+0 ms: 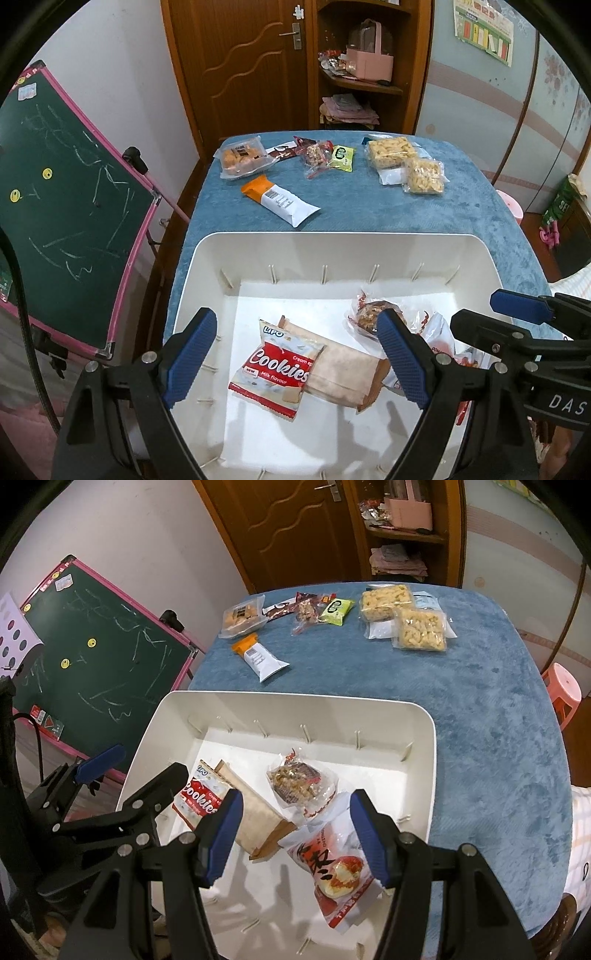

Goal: Organize snacks
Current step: 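Move both tools back toward the remaining snacks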

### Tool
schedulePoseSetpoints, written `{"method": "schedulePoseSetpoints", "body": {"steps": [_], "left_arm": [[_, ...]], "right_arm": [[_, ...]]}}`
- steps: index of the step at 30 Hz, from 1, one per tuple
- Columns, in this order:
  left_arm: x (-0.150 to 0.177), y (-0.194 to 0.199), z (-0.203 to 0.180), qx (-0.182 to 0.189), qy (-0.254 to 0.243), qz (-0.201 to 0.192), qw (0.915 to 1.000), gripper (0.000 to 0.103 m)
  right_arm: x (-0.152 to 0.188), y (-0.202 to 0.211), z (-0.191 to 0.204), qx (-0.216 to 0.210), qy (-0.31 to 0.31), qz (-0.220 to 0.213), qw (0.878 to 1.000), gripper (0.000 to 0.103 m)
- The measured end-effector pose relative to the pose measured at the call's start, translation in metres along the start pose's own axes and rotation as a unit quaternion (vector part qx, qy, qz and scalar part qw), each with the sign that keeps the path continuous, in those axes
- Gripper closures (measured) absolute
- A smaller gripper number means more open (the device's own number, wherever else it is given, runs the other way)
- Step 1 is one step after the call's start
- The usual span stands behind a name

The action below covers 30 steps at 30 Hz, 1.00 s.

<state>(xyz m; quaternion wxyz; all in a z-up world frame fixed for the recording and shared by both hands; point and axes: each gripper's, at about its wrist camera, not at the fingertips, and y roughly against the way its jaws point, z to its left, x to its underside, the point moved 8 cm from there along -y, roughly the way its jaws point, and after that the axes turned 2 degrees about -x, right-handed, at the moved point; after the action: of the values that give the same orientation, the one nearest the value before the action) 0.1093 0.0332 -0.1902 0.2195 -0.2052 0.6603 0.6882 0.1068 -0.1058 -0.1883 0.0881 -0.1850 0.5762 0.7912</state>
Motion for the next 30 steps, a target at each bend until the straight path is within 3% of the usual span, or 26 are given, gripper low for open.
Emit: {"method": "schedulePoseSetpoints", "body": {"steps": [10,15,22,30], "left_arm": [[-0.014,-0.002,-0.009,0.003,-0.014,-0.004,0.9999,0.015],[-0.031,0.002,-0.009,-0.002,-0.019,-0.016,0.9997,0.015],[-0.074,0.019,0.003,-0.02,-0.016,-0.064,0.9976,0.015],[-0.148,0.024,0.015,-0.014,0.002,-0.086,0.9962,0.015]], "right_arm": [[-0.011,0.003,-0.016,0.003,-0.015,-0.011,1.0,0.042],[-0.025,0.014,-0.03,0.009,-0.026,-0.037,0.999,0.042],[-0.05,0.033,-0.06,0.032,-0.046,-0.085,0.995,0.042],[-0.108,0.057,-0.102,0.059,-0.049,-0.119,0.99,0.042]]}}
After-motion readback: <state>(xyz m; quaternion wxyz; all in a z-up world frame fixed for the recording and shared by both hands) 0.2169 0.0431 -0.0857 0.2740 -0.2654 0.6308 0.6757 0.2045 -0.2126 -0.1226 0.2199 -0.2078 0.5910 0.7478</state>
